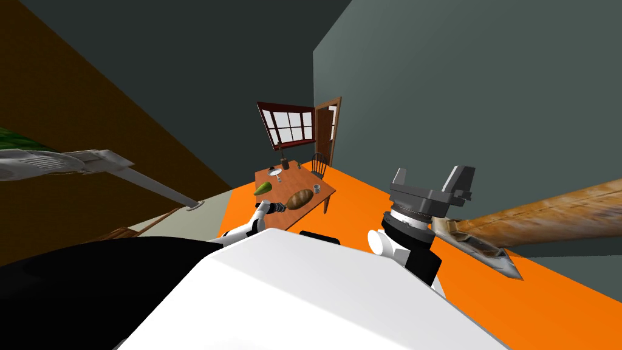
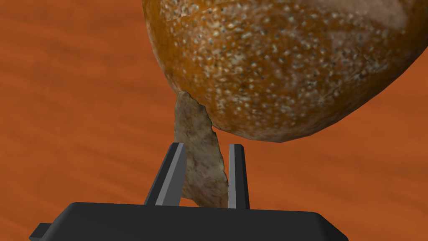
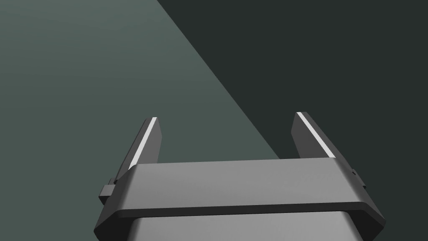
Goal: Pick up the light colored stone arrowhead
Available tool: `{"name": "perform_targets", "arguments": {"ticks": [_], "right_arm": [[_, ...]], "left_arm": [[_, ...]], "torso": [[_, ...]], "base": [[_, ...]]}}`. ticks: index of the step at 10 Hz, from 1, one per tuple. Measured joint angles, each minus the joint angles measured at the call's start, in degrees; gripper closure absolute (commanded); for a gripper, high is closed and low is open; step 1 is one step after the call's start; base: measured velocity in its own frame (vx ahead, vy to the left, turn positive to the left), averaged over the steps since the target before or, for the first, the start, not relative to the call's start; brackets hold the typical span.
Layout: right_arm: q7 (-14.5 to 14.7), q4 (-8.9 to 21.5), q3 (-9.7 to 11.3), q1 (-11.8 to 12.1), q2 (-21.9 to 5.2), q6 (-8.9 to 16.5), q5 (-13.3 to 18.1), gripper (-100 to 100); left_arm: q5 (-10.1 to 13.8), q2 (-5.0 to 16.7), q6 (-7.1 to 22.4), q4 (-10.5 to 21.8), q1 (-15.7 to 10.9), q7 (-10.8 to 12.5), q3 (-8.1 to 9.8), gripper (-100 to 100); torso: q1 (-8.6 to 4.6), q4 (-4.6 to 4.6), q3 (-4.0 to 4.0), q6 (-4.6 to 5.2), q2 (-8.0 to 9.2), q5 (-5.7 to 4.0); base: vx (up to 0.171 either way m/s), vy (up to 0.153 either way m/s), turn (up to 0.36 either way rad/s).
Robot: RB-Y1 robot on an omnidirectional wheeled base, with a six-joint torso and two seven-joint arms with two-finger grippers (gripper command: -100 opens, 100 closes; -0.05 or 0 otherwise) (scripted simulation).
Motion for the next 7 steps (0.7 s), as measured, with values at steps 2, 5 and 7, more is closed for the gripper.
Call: {"name": "perform_targets", "arguments": {"ticks": [2,5,7], "right_arm": [[0.0,0.0,0.0,0.0,0.0,0.0,0.0,0],[0.0,0.0,0.0,0.0,0.0,0.0,0.0,0],[0.0,0.0,0.0,-0.01,0.0,0.0,0.0,0]], "left_arm": [[0.0,0.01,-0.01,-0.01,0.0,0.0,0.0,100],[4.53,2.54,-2.35,-0.09,2.35,1.08,-3.66,100],[9.21,5.85,-4.81,2.27,3.83,1.01,-6.41,100]], "torso": [[0.01,-0.01,-0.01,0.0,-0.01,0.01],[0.32,-0.05,-0.07,0.01,-0.08,0.12],[0.35,-0.06,-0.08,0.08,-0.09,0.18]], "base": [[-0.025,0.007,-0.194],[-0.047,0.006,-0.144],[-0.034,0.01,-0.104]]}}
